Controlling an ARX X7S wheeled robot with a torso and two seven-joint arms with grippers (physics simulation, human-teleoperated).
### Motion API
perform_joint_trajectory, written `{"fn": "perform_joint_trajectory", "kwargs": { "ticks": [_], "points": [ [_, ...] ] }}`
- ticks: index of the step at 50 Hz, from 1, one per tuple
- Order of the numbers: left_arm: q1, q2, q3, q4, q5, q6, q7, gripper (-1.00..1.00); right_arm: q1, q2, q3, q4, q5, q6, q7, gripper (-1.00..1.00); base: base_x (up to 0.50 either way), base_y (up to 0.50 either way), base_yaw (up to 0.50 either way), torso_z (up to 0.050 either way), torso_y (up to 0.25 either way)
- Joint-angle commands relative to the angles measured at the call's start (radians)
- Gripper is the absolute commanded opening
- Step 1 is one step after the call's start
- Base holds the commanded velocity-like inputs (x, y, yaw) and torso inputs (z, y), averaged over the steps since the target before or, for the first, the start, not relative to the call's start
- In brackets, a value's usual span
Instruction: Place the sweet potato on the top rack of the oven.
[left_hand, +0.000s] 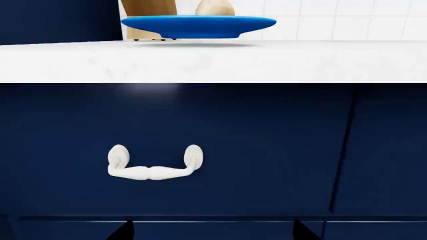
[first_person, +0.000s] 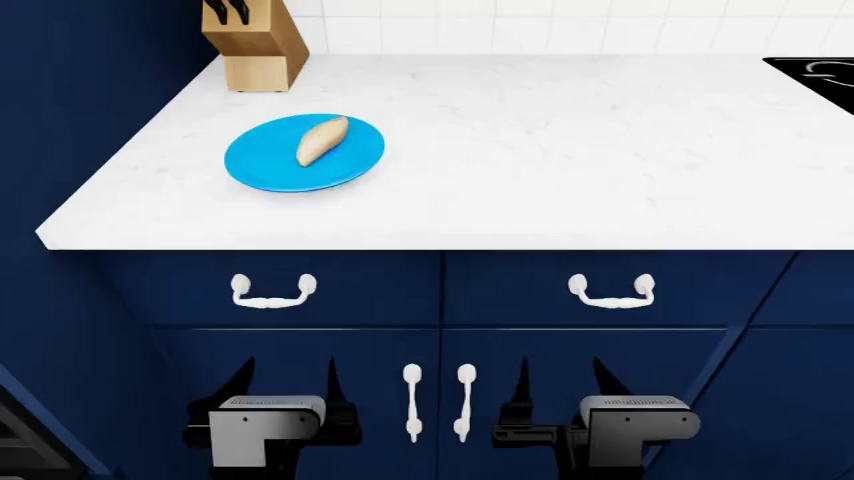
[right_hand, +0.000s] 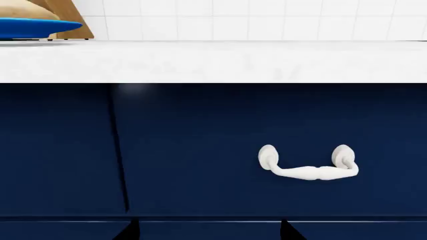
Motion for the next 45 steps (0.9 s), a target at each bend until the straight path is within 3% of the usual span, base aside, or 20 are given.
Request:
{"fn": "perform_joint_trajectory", "kwargs": {
  "ticks": [1, 4, 7, 9, 11, 14, 17, 19, 23, 29, 34, 45],
  "points": [
    [0.004, -0.02, 0.027, 0.001, -0.007, 0.01, -0.008, 1.0, -0.002, 0.015, -0.02, -0.007, 0.022, 0.003, 0.016, 1.0, 0.0, 0.0, 0.0, 0.0, 0.0],
    [0.018, -0.032, 0.029, 0.035, -0.015, -0.004, -0.032, 1.0, -0.001, 0.03, -0.031, -0.044, 0.006, 0.07, 0.057, 1.0, 0.0, 0.0, 0.0, 0.0, 0.0],
    [0.027, -0.048, 0.043, 0.19, -0.021, -0.112, -0.037, 1.0, 0.0, 0.038, -0.038, -0.161, 0.016, 0.191, 0.069, 1.0, 0.0, 0.0, 0.0, 0.0, 0.0],
    [0.016, -0.065, 0.053, 0.334, -0.035, -0.264, -0.026, 1.0, -0.002, 0.041, -0.038, -0.262, 0.026, 0.279, 0.081, 1.0, 0.0, 0.0, 0.0, 0.0, 0.0],
    [-0.056, -0.079, 0.046, 0.52, -0.08, -0.53, -0.014, 1.0, 0.027, 0.05, -0.05, -0.44, 0.033, 0.477, 0.085, 1.0, 0.0, 0.0, 0.0, 0.0, 0.0],
    [-0.159, -0.108, 0.058, 0.66, -0.094, -0.744, -0.008, 1.0, 0.105, 0.06, -0.053, -0.634, 0.043, 0.722, 0.093, 1.0, 0.0, 0.0, 0.0, 0.0, 0.0],
    [-0.272, -0.108, 0.023, 0.705, -0.133, -0.926, -0.003, 1.0, 0.201, 0.072, -0.046, -0.755, 0.056, 0.919, 0.096, 1.0, 0.0, 0.0, 0.0, 0.0, 0.0],
    [-0.39, -0.095, -0.034, 0.764, -0.197, -1.126, 0.014, 1.0, 0.296, 0.082, -0.049, -0.809, 0.061, 1.077, 0.095, 1.0, 0.0, 0.0, 0.0, 0.0, 0.0],
    [-0.544, -0.083, -0.076, 0.751, -0.246, -1.333, 0.023, 1.0, 0.444, 0.077, -0.035, -0.843, 0.087, 1.256, 0.087, 1.0, 0.0, 0.0, 0.0, 0.0, 0.0],
    [-0.669, -0.099, -0.067, 0.655, -0.252, -1.379, 0.024, 1.0, 0.543, 0.08, -0.027, -0.831, 0.096, 1.349, 0.093, 1.0, 0.0, 0.0, 0.0, 0.0, 0.0],
    [-0.658, -0.094, -0.061, 0.616, -0.254, -1.355, 0.023, 1.0, 0.522, 0.07, -0.007, -0.821, 0.109, 1.31, 0.089, 1.0, 0.08, 0.0, 0.0, 0.0, 0.0],
    [-0.664, -0.09, -0.061, 0.609, -0.266, -1.354, 0.011, 1.0, 0.523, 0.075, -0.004, -0.833, 0.125, 1.333, 0.097, 1.0, 0.5, 0.0, 0.0, 0.0, 0.0]
  ]
}}
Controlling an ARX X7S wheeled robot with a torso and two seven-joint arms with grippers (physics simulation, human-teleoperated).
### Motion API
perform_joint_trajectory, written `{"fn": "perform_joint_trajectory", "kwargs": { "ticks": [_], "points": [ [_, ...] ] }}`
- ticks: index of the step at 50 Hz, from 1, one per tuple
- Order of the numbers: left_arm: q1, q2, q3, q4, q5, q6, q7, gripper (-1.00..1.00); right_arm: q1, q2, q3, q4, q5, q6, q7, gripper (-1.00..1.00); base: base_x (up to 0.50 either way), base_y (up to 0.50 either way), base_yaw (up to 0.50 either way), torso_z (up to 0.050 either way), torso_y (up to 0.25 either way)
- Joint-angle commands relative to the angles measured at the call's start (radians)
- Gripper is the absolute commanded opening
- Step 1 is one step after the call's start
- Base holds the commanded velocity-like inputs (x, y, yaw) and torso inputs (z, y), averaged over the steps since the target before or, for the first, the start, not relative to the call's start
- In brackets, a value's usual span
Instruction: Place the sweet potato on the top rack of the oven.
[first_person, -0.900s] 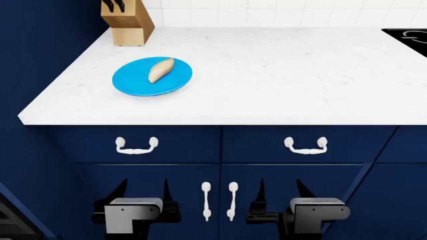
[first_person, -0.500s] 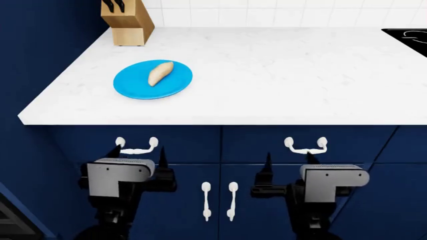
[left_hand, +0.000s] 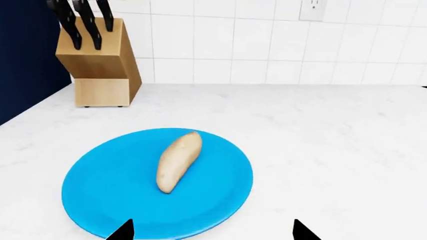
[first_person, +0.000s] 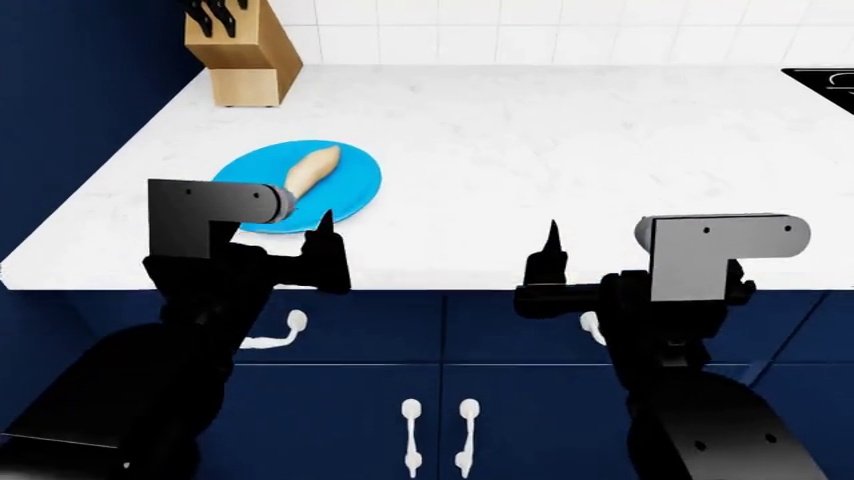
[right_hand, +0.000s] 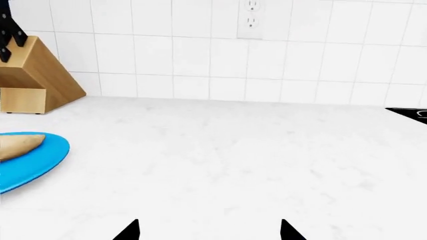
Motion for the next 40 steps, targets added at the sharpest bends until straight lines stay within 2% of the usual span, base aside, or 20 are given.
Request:
{"fn": "perform_joint_trajectory", "kwargs": {
  "ticks": [1, 27, 40],
  "points": [
    [-0.053, -0.002, -0.001, -0.011, -0.023, -0.061, -0.005, 1.0, 0.036, 0.005, 0.009, -0.036, 0.021, 0.074, 0.007, 1.0, 0.5, 0.0, 0.0, 0.0, 0.0],
    [-0.046, -0.021, -0.011, -0.009, -0.044, -0.064, -0.025, 1.0, 0.046, 0.018, -0.003, -0.039, 0.043, 0.068, 0.038, 1.0, 0.5, 0.0, 0.0, 0.0, 0.001],
    [0.019, -0.054, -0.009, -0.083, -0.038, -0.039, -0.025, 1.0, 0.027, 0.023, 0.003, -0.057, 0.062, 0.053, 0.039, 1.0, 0.0, 0.0, 0.0, 0.0, 0.0]
  ]
}}
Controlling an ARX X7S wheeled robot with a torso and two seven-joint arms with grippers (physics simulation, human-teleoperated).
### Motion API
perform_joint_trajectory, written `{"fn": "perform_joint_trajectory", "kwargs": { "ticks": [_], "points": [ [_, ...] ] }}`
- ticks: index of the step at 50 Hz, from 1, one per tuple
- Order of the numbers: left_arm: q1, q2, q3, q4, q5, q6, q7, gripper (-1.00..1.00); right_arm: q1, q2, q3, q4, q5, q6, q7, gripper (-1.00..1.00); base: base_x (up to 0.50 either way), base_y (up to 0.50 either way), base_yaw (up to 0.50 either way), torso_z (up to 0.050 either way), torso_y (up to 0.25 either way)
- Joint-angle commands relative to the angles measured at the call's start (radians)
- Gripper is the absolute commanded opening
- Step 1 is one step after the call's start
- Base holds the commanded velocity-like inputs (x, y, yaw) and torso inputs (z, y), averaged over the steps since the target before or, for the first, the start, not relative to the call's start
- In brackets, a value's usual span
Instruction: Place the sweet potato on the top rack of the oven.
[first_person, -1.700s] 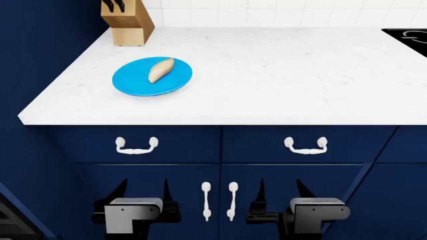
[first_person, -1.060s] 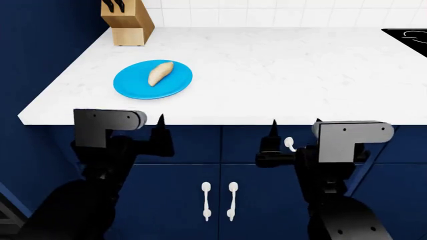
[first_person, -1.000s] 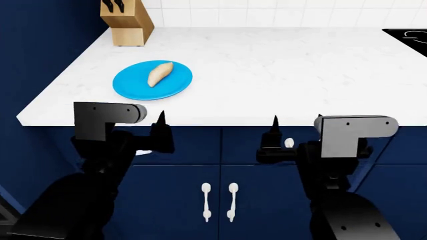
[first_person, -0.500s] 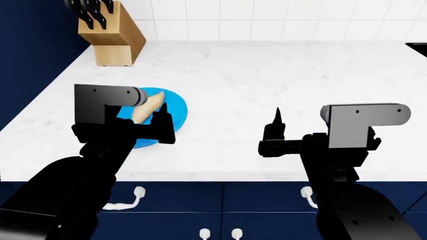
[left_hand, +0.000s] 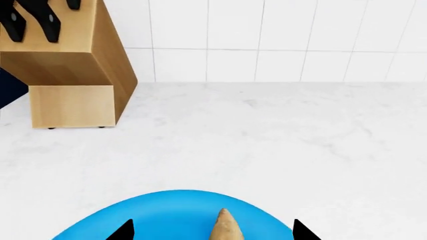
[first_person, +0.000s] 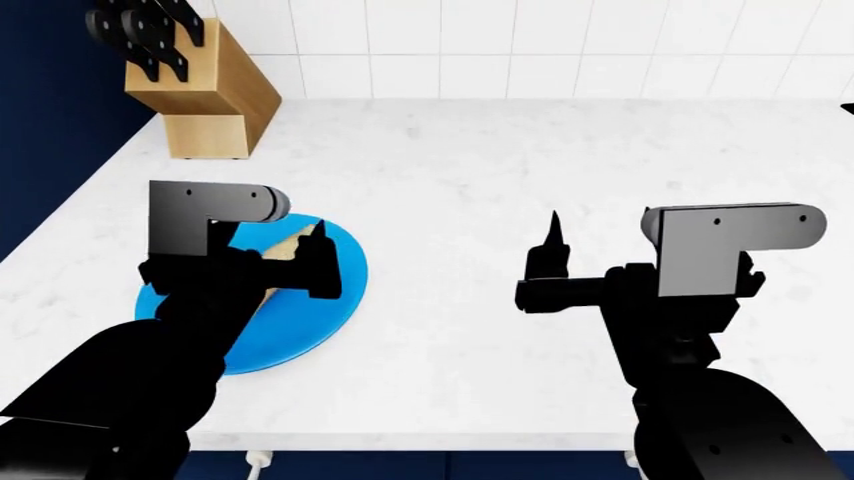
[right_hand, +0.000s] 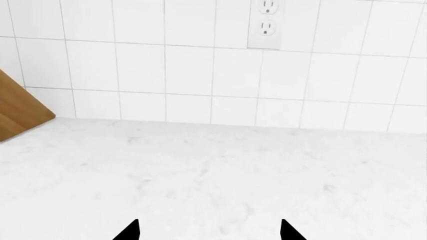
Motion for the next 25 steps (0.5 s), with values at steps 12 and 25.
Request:
{"fn": "perform_joint_trajectory", "kwargs": {
  "ticks": [12, 25],
  "points": [
    [0.062, -0.045, 0.001, -0.046, -0.008, -0.017, -0.003, 1.0, -0.031, 0.005, 0.01, 0.007, 0.021, -0.045, 0.015, 1.0, 0.0, 0.0, 0.0, 0.0, 0.0],
    [0.062, -0.048, 0.005, -0.076, -0.015, -0.06, -0.015, -1.0, -0.04, 0.008, 0.023, -0.02, 0.038, -0.03, 0.025, 1.0, 0.0, 0.0, 0.0, 0.0, 0.0]
  ]
}}
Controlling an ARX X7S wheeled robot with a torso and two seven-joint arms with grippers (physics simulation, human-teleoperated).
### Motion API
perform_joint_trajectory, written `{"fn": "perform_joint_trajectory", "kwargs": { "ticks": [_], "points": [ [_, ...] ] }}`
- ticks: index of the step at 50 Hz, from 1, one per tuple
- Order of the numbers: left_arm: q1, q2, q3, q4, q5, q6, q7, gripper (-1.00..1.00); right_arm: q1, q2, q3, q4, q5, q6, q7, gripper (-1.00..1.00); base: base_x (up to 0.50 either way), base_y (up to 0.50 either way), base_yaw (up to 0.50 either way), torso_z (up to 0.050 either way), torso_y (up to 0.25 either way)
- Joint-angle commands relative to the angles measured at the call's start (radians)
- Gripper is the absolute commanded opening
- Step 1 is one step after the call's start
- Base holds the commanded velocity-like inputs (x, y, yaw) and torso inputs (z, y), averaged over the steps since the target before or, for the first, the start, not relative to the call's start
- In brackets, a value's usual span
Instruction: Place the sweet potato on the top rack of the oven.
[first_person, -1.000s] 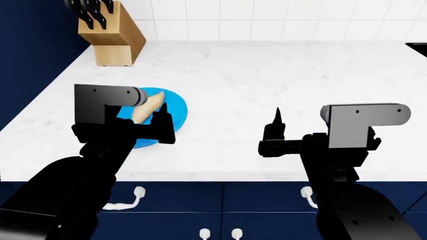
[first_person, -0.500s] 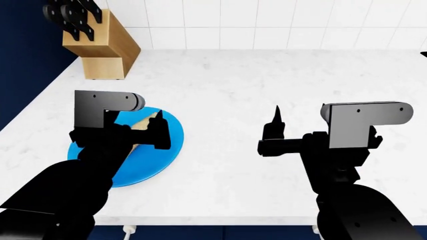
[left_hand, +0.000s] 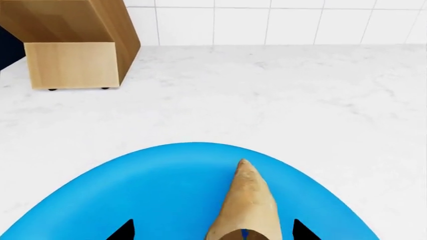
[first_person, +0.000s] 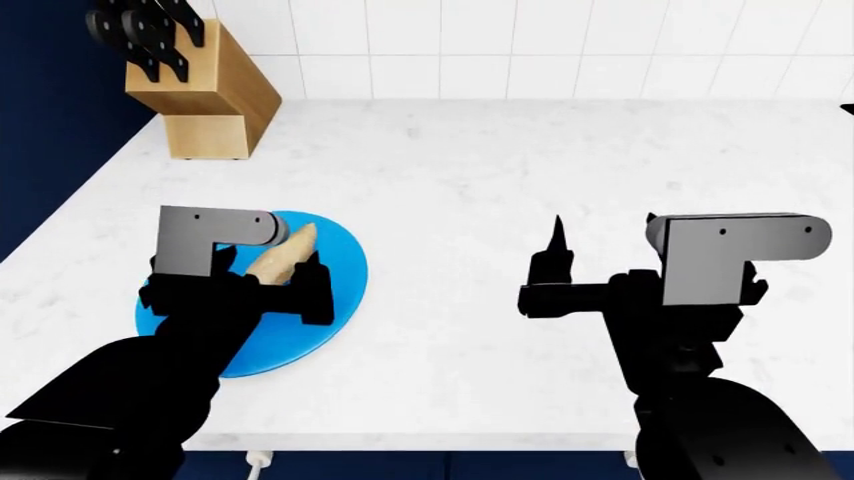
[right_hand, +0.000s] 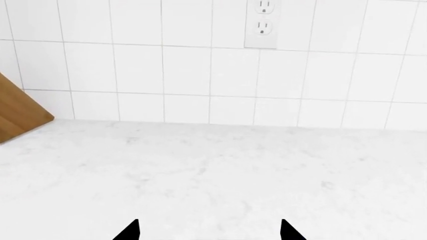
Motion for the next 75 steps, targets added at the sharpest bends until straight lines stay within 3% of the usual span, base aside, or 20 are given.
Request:
{"fn": "perform_joint_trajectory", "kwargs": {
  "ticks": [1, 6, 14, 17, 19, 23, 25, 43, 75],
  "points": [
    [0.019, -0.011, 0.007, -0.029, -0.002, -0.038, -0.017, -1.0, -0.007, 0.002, 0.01, -0.017, 0.014, 0.005, 0.009, 1.0, 0.0, 0.0, 0.0, 0.0, 0.0],
    [-0.131, 0.034, -0.098, 0.101, -0.05, -0.105, -0.009, -1.0, -0.014, 0.002, 0.013, -0.018, 0.019, -0.003, 0.012, 1.0, 0.0, 0.0, 0.0, 0.0, 0.0],
    [-0.297, 0.016, -0.182, 0.27, -0.154, -0.203, -0.047, -1.0, -0.017, 0.003, 0.023, -0.014, 0.03, -0.018, 0.013, 1.0, 0.0, 0.0, 0.0, 0.0, 0.0],
    [-0.312, -0.065, -0.271, 0.233, -0.587, -0.203, -0.363, -1.0, -0.018, 0.004, 0.029, -0.029, 0.038, -0.021, 0.01, 1.0, 0.0, 0.0, 0.0, 0.0, 0.0],
    [-0.299, -0.11, -0.303, 0.22, -0.798, -0.202, -0.52, -1.0, -0.015, 0.006, 0.029, -0.033, 0.04, -0.018, 0.012, 1.0, 0.0, 0.0, 0.0, 0.0, 0.0],
    [-0.285, -0.177, -0.306, 0.186, -1.039, -0.197, -0.716, -1.0, 0.005, 0.012, 0.018, -0.041, 0.046, 0.011, 0.017, 1.0, 0.0, 0.0, 0.0, 0.0, 0.0],
    [-0.276, -0.192, -0.301, 0.181, -1.092, -0.186, -0.757, -1.0, 0.009, 0.013, 0.017, -0.04, 0.048, 0.021, 0.02, 1.0, -0.28, 0.0, 0.0, 0.0, 0.0],
    [-0.215, -0.23, -0.209, 0.174, -1.03, -0.1, -0.733, -1.0, 0.012, 0.019, 0.01, -0.035, 0.068, 0.022, 0.029, 1.0, -0.5, 0.0, 0.0, 0.0, 0.0],
    [-0.225, -0.27, -0.194, 0.171, -1.139, -0.066, -0.814, -1.0, 0.013, 0.03, 0.011, -0.043, 0.1, 0.024, 0.049, 1.0, -0.5, 0.0, 0.0, 0.0, 0.0]
  ]
}}
